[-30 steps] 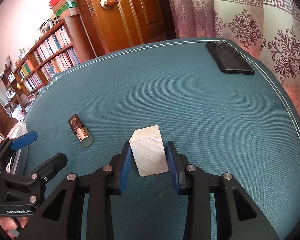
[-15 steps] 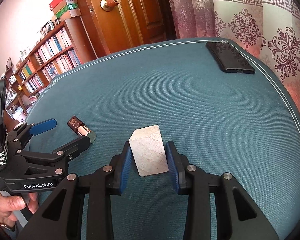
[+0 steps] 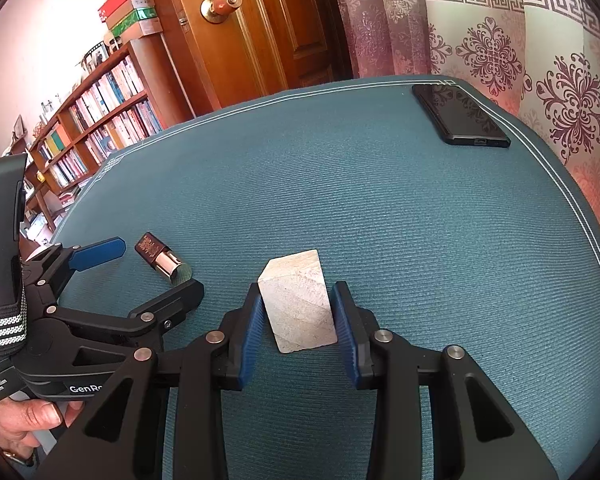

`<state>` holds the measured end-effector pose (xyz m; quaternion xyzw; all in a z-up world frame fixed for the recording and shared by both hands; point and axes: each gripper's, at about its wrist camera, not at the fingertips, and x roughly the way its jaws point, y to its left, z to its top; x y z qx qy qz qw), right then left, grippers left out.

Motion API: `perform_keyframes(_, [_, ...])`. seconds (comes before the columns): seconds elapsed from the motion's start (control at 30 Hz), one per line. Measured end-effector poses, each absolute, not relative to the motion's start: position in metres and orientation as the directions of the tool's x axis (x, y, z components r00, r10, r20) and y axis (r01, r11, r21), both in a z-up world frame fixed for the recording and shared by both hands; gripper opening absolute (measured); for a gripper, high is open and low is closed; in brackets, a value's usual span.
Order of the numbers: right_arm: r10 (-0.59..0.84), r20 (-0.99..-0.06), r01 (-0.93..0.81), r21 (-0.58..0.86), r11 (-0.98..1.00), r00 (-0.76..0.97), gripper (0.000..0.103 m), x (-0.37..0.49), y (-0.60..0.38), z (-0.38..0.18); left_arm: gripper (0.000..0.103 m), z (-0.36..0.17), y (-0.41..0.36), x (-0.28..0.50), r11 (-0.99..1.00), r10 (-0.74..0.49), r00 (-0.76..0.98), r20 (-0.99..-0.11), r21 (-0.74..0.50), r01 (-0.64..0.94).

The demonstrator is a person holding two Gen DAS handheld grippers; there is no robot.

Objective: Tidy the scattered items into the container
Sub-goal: 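Grasp the brown bottle with the left gripper while right gripper holds card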

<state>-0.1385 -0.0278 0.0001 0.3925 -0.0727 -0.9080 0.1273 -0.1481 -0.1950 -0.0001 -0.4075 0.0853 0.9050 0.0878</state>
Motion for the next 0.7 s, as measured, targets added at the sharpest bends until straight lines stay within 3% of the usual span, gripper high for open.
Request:
perform_keyframes(0.13, [-0.290, -0.694, 0.174, 0.234, -0.956, -0.659, 0.038, -0.1382, -0.0281, 0.0003, 0.102, -0.0020, -0.1978, -0.1518, -0.972, 0.103, -0.642, -0.760, 0.060, -0.227])
perform_keyframes(0.4, [-0.295, -0.691, 0.175, 0.241, -0.955, -0.659, 0.038, -0.1373, -0.0282, 0.0004, 0.091, -0.0015, -0.1990, -0.1500, -0.972, 0.129, -0.642, -0.756, 0.033, -0.234])
perform_keyframes(0.7, [-0.297, -0.691, 0.175, 0.243, -0.954, -0.659, 0.038, -0.1374, -0.0279, 0.0002, 0.065, 0.0009, -0.1960, -0.1437, -0.964, 0.142, -0.657, -0.741, 0.046, -0.261])
